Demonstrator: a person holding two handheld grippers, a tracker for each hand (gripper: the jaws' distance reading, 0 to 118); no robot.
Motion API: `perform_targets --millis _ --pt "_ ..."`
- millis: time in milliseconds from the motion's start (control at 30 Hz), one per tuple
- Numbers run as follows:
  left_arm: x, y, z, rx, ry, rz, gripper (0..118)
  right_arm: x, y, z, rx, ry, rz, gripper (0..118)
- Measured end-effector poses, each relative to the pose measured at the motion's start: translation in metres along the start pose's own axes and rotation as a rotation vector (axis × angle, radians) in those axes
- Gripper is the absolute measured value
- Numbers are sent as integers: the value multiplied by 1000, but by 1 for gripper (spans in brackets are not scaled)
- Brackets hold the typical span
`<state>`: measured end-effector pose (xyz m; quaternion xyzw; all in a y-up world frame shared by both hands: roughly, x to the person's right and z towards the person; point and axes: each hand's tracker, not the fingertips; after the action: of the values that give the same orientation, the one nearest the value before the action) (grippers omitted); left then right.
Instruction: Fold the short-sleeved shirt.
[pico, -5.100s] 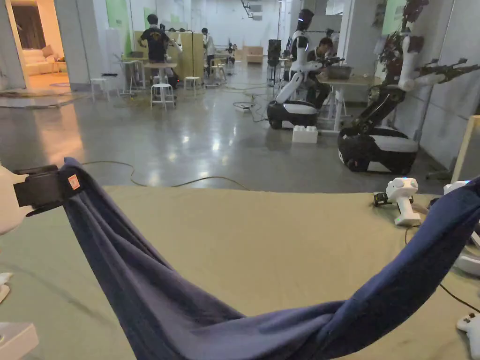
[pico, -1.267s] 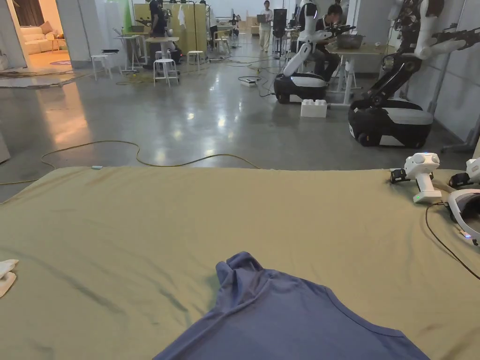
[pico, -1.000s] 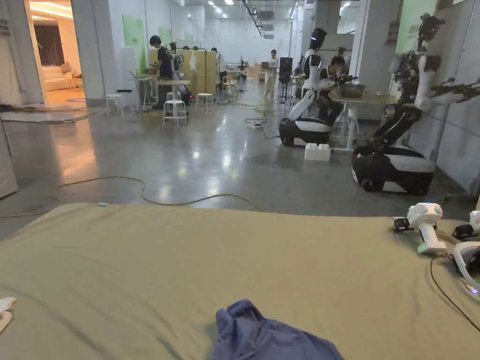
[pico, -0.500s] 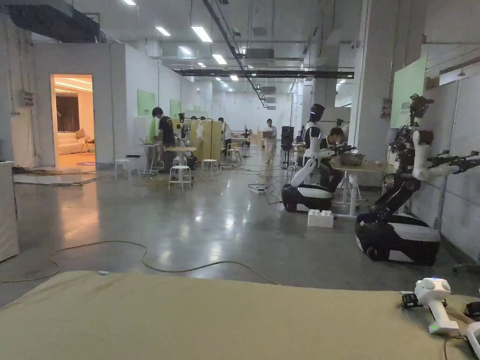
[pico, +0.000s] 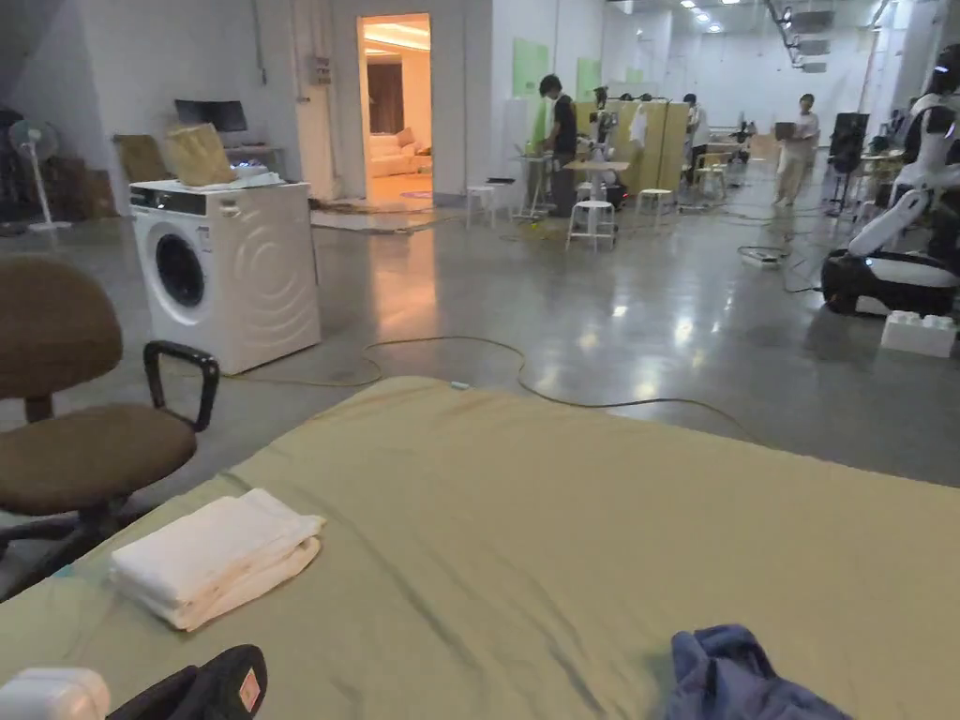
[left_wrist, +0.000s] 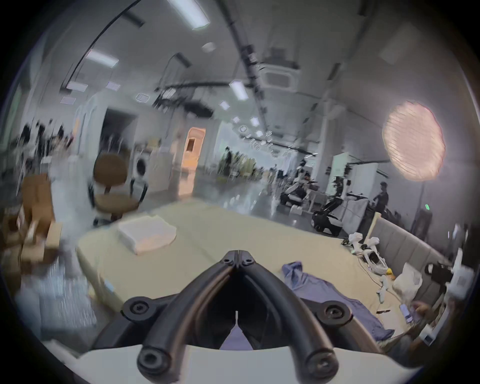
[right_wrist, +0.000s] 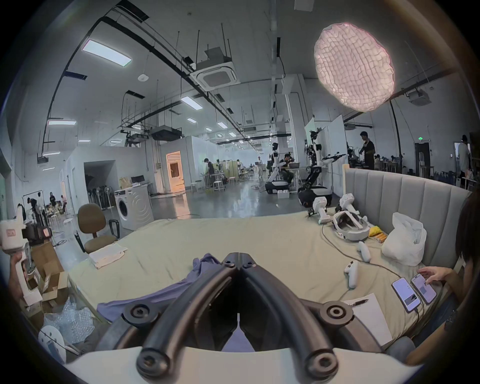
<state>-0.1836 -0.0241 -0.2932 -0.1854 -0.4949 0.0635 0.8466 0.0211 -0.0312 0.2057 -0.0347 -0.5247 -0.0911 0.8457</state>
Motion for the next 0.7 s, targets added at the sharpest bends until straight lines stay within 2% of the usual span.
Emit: perform_targets --millis 100,200,233,367,467,600,700 --pt "-55 -33 -27 -162 79 116 23 3 -8 -6 -57 14 -27 0" --pt "-96 -82 -55 -300 166 186 71 5 -14 -12 -94 39 -60 0" --pt "-106 -99 -66 -355 159 191 75 6 -16 -14 -104 46 -70 0" --pt "-130 -151 -109 -463 114 305 76 5 -21 -24 -147 51 -101 0" --pt "-131 -172 -139 -516 126 322 76 3 -23 -30 -185 50 -116 0" --pt "-122 -181 -162 -540 134 266 75 -5 -23 -27 -211 28 -4 0" --pt "-119 -183 -178 -579 171 216 72 -6 -23 -26 -231 32 26 0"
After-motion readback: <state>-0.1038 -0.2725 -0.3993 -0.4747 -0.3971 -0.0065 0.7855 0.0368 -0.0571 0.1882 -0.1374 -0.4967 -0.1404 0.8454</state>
